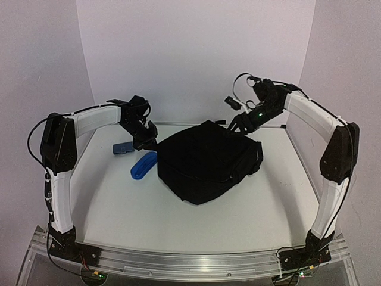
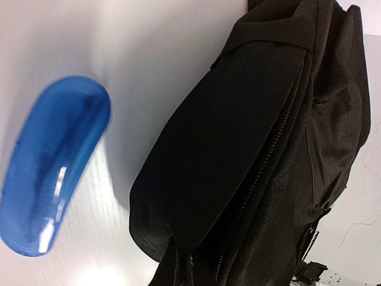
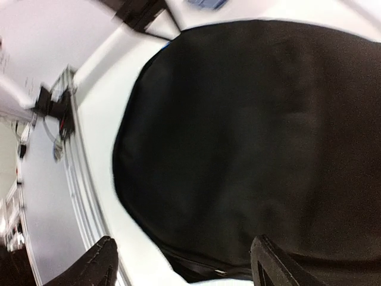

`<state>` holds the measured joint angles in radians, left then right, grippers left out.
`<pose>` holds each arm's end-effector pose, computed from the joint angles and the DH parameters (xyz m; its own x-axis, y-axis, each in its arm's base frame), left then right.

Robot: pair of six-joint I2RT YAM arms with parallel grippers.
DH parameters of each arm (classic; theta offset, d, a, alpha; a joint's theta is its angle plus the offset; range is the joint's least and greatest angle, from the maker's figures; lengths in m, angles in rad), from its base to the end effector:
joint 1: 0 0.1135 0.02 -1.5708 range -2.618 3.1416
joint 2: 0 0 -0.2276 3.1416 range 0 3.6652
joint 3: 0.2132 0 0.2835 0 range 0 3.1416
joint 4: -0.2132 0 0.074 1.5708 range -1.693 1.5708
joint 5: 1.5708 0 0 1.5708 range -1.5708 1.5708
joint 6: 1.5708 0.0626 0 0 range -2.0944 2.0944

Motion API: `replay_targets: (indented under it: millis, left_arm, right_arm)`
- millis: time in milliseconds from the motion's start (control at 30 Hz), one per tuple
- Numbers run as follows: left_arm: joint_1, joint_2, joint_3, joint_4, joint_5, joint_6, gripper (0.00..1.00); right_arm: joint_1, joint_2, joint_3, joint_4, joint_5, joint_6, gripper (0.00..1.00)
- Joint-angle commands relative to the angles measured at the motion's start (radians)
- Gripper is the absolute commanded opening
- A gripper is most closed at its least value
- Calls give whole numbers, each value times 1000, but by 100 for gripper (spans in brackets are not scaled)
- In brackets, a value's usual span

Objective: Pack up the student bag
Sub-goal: Adjust the student bag at the center of the board.

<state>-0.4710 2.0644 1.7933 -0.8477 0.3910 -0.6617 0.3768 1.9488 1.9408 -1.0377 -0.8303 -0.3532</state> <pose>0.4066 -0.2338 0.1789 -0.9814 -0.1377 -0.1339 -0.0445 0.8412 -0.5389 0.3920 0.2048 0.2822 -0.5500 -0.4686 -0.6913 -0.8340 0.3507 0.4259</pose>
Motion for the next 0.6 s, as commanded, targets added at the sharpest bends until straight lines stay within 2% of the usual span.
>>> replay_targets:
  millis: [0,67,100,200,367,433,567]
  left_arm:
    - [98,-28,91,-25,-38,74,0]
    - [126,-29,92,-39,-44,83,4]
    - [137,-35,91,-40,-45,87,9]
    - [145,-72,105,-52,-67,121,32]
    - [144,-176,132,-98,-87,180,58]
    - [138,-229,95,-78,-27,203,61]
    - [121,-325,-57,-59,21,172,58]
  right_arm:
    - [-122,55,56,9,-6,96,76]
    - [-164,70,52,13,-2,116,76]
    - [-178,72,45,16,-1,122,76]
    - [-205,57,-4,32,4,132,76]
    - [-214,13,-87,66,5,137,76]
    - [-214,-2,-108,85,-5,147,75]
    - [-208,-19,-114,104,-63,157,72]
